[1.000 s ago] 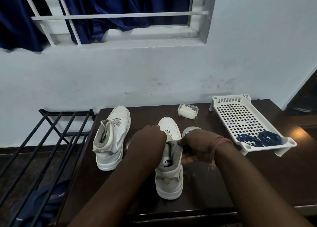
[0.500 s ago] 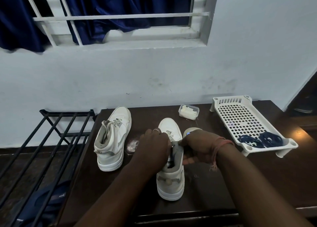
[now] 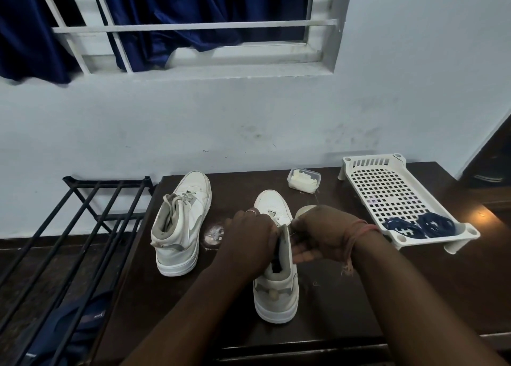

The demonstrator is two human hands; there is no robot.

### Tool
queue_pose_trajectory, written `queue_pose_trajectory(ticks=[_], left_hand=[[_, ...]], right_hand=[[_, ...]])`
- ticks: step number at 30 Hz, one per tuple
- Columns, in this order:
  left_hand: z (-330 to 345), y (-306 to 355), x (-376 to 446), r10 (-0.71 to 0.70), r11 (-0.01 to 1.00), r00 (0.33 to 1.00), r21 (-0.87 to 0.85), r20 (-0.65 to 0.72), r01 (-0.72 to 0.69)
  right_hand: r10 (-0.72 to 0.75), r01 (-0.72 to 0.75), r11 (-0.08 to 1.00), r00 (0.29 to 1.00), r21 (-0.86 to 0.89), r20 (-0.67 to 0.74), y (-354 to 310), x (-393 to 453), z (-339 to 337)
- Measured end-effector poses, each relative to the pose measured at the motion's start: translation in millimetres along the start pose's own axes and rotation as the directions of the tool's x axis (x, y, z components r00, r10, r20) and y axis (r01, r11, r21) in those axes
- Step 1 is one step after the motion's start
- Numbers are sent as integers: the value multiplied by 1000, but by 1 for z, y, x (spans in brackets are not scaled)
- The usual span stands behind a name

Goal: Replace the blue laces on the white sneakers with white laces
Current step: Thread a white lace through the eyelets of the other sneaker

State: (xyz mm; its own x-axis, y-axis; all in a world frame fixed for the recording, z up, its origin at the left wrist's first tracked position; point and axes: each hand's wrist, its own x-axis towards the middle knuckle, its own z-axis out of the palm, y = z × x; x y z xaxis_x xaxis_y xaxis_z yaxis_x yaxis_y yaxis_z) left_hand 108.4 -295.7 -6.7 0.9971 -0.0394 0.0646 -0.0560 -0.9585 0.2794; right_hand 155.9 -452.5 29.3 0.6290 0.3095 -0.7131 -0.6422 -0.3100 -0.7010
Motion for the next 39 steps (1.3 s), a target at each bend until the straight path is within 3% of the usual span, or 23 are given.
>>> queue_pose_trajectory(ticks=[7,11,12,14,16,17,18,19,21,22,24,26,29,32,34,37,39], left_hand=[[-4,4,-4,-80,976,994,-211,-76,63],[-11,-1,-2,-174,941,984,-289,30,175],[-12,-5,-1,-220,935,973,-270,70,231],[-11,-13,0,-317,889,938,-303,138,345],[-12,-19,0,-378,816,902,-384,209,432],[-12,-21,0,-390,778,887,-427,248,461],[-12,-23,1,-400,727,875,-487,273,484],[-12,-24,2,-414,668,866,-553,280,498],[-14,-23,4,-437,590,866,-649,244,480],[-14,-22,5,-434,586,876,-672,210,452],[-15,-21,7,-408,607,902,-696,142,384],[-17,-20,7,-376,597,920,-731,108,330],[-18,-20,6,-328,586,942,-765,77,267],[-18,-21,6,-322,595,947,-773,21,220],[-19,-20,6,-318,608,948,-762,22,222],[-14,-20,6,-330,604,941,-749,78,273],[-11,-20,6,-345,604,934,-738,98,301]], right_hand=[[1,-7,997,998,-82,-67,8,13,5],[-77,51,994,958,-101,-275,-1,7,4],[-157,121,986,918,-119,-363,-6,6,-3],[-399,325,917,733,-232,-551,-19,4,-21],[-457,536,832,518,-143,-723,-23,2,-36],[-455,540,824,454,-169,-766,-19,5,-43],[-470,493,840,453,-226,-758,-15,6,-47],[-505,407,857,542,-316,-672,-11,8,-45],[-495,273,812,791,-516,-360,-3,9,-34],[-450,236,764,862,-601,-233,0,7,-26],[-351,167,673,930,-721,-112,4,5,-17],[-266,81,607,958,-791,-106,5,8,-15],[-189,-94,421,964,-902,-189,-12,-9,-17],[-194,-100,300,967,-949,-163,-12,-18,-21],[-245,-74,329,956,-941,-161,-5,-15,-18],[-371,101,473,924,-876,-94,6,-1,-11],[-399,127,467,913,-875,-81,5,3,-7]])
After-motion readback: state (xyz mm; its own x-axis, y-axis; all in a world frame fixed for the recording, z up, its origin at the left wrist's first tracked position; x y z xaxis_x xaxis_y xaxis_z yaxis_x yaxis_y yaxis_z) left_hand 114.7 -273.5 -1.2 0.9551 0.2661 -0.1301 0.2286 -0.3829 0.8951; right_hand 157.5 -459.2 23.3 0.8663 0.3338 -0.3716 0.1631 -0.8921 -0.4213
